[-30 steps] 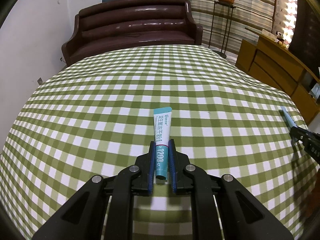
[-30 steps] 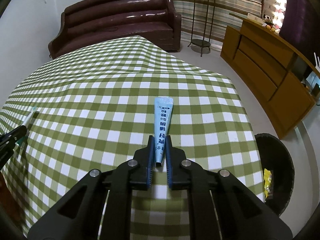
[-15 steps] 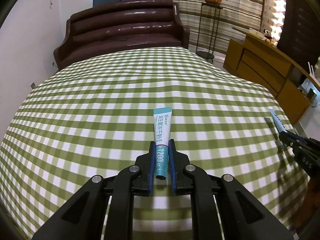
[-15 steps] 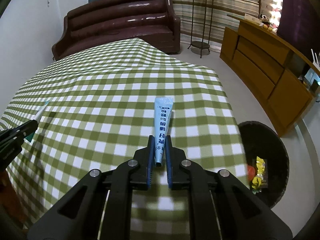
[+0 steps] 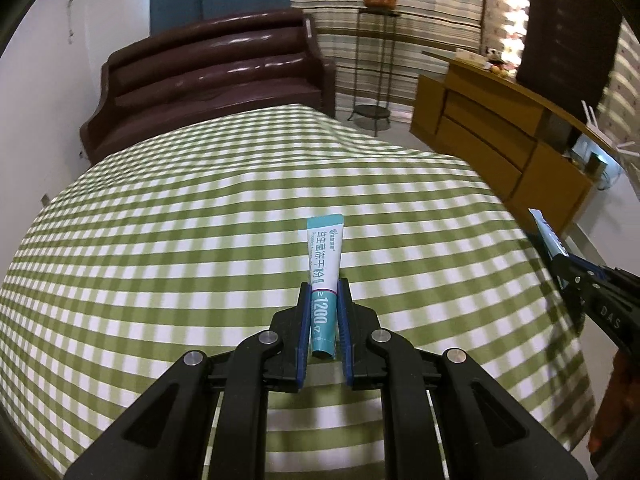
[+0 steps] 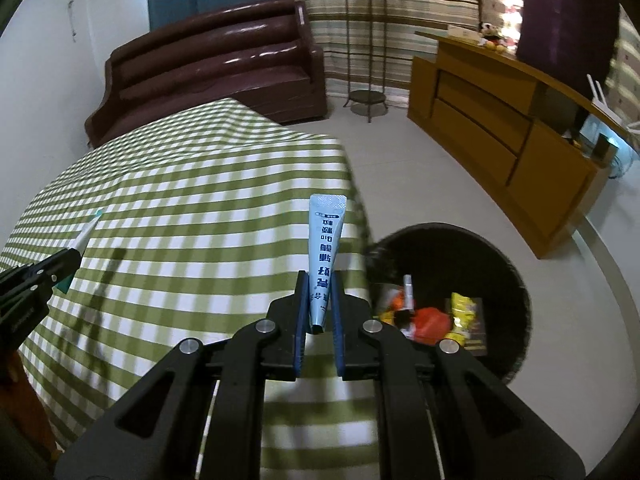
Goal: Collect trash
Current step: 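Carry both tubes over the black bin, then open both grippers to drop the tubes into the bin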
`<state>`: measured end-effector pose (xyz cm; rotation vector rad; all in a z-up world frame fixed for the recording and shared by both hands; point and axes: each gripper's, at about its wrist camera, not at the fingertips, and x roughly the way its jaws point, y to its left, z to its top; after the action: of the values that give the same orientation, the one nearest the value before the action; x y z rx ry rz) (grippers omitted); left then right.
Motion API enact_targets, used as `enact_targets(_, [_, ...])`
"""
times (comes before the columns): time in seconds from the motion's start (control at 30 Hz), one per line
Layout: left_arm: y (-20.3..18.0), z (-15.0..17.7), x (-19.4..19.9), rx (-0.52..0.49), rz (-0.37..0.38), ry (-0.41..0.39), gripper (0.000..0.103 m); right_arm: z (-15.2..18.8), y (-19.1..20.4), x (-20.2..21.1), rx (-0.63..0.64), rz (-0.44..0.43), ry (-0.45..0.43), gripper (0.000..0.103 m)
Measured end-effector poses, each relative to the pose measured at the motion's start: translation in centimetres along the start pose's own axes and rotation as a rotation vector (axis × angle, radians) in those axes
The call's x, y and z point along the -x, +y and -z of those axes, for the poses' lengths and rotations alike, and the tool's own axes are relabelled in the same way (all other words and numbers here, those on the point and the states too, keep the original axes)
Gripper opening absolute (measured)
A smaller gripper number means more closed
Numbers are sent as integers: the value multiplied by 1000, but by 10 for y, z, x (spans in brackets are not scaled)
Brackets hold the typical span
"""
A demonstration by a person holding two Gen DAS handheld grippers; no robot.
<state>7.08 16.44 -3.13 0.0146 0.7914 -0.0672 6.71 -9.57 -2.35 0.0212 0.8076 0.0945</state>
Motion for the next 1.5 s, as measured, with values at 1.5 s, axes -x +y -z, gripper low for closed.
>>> enact_targets(1.5, [-227,-28,-55,-260,207,-42,18,9,-150,-21,-249,140,-18,16])
